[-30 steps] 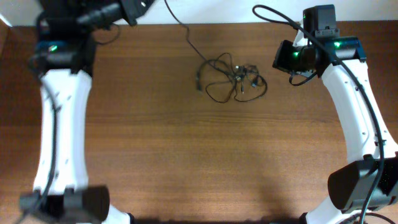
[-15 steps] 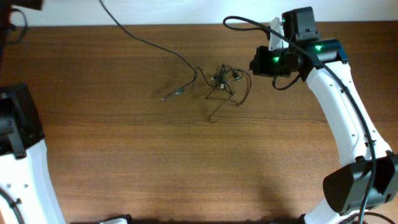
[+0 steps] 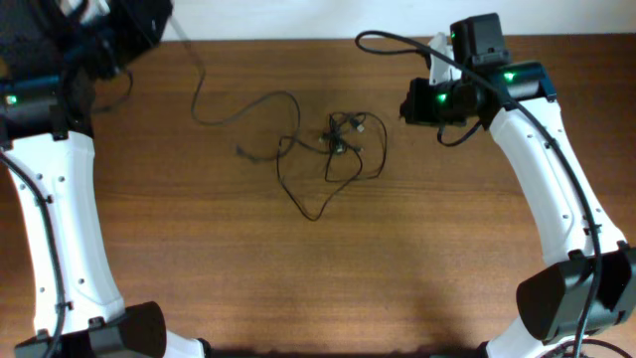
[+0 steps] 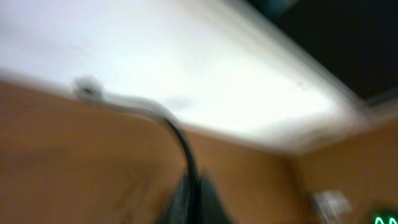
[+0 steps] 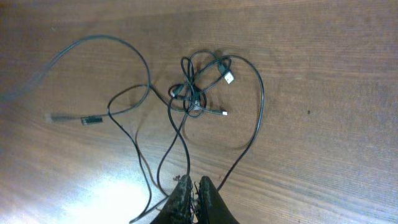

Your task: Untangle cables

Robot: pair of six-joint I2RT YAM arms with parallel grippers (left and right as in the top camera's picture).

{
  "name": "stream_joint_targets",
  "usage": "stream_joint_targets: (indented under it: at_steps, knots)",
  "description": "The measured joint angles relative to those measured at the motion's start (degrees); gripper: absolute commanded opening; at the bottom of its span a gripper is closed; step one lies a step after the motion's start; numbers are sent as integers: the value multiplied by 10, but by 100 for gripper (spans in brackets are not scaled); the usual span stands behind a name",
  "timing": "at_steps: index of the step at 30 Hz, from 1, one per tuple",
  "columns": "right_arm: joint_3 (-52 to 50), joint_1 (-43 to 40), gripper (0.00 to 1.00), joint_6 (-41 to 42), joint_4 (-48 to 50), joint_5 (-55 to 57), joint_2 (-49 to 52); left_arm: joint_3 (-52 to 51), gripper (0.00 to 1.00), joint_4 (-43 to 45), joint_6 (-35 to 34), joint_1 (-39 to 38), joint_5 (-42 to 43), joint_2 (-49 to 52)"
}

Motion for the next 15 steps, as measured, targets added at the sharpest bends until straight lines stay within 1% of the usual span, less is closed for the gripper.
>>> stream_joint_targets:
  at_steps: [1, 2, 3, 5, 6, 7, 8, 9, 10, 11, 12, 15]
  knots:
    - [0, 0, 7, -1, 1, 0, 0, 0, 0, -59, 36, 0, -85, 2]
    - [0, 0, 7, -1, 0, 0, 0, 1, 0, -116, 66, 3, -192, 0]
    - [0, 0, 7, -1, 0, 0, 0, 2, 0, -147, 88, 18, -292, 1]
    - [0, 0, 8, -2, 0, 0, 0, 9, 0, -184, 94, 57, -363, 18]
    - [0, 0, 8, -1, 0, 0, 0, 10, 0, -201, 92, 93, -399, 54]
    - [0, 0, 8, -2, 0, 0, 0, 10, 0, -206, 89, 110, -412, 81]
    - [0, 0, 8, -2, 0, 0, 0, 11, 13, -214, 85, 124, -423, 116]
    - [0, 0, 8, -1, 0, 0, 0, 10, 49, -223, 82, 146, -436, 174]
    - [0, 0, 8, -1, 0, 0, 0, 8, 67, -232, 77, 157, -441, 210]
    - [0, 0, 8, -2, 0, 0, 0, 8, 78, -235, 79, 160, -445, 235]
    - [0, 0, 8, -2, -2, 2, 0, 8, 99, -235, 77, 160, -446, 252]
    - [0, 0, 8, -2, -4, 9, 0, 8, 99, -203, 92, 159, -438, 260]
